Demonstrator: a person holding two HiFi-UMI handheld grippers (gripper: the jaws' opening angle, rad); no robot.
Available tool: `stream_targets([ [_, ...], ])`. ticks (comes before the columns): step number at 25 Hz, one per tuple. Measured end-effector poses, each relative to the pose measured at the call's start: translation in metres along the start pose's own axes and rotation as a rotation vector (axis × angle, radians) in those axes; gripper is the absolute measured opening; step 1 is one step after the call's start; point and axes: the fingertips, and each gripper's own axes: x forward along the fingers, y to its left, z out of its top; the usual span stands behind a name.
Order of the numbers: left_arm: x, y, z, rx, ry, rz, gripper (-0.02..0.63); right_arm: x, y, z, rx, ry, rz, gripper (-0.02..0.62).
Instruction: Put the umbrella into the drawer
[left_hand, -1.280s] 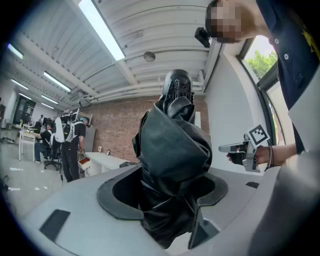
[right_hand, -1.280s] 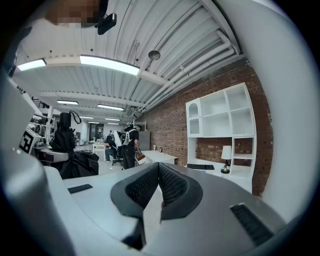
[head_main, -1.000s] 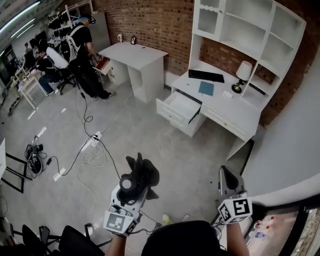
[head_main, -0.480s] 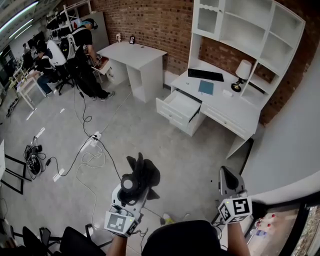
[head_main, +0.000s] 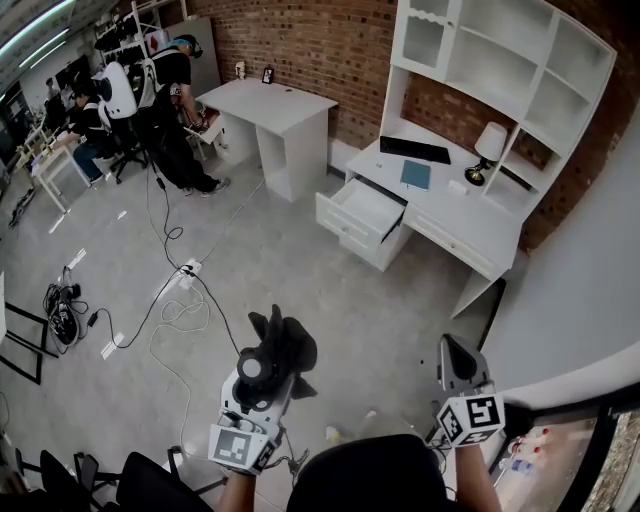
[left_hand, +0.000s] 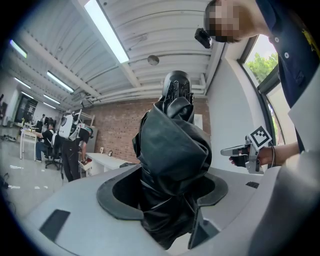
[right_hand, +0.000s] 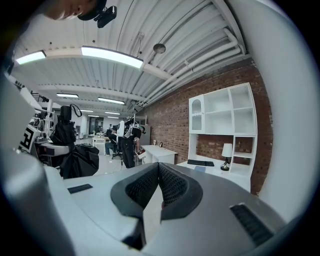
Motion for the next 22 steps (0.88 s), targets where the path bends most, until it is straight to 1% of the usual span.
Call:
stream_targets([
  [3,-0.009,0.013,-0.015,-0.003,0.009,0.034,0.279,0.006,0.010,0.006,-0.036,-0.014,0.020,0.000],
  [8,-0.017,0.033,-0.027,-0.062,0.030,0.070,0.279,0.018,0.021,0.002,-0.047,0.011,0.025,0.000],
  [13,-0.012,0.048,-0.026,-0.068,0.037,0.074,0.279,0.032,0.026,0.003,-0.043,0.030,0.026,0.000],
  [16,0.001,0.058,-0.022,-0.055,0.033,0.079,0.279,0.047,0.027,0.003,-0.033,0.015,0.032,0.000],
  [19,0.014,0.061,-0.016,-0.053,0.023,0.085,0.279,0.060,0.020,-0.001,-0.035,0.023,0.032,0.001],
  [22,0.028,0.064,-0.011,-0.047,0.031,0.080,0.279,0.073,0.007,-0.008,0.007,0.034,0.020,0.000],
])
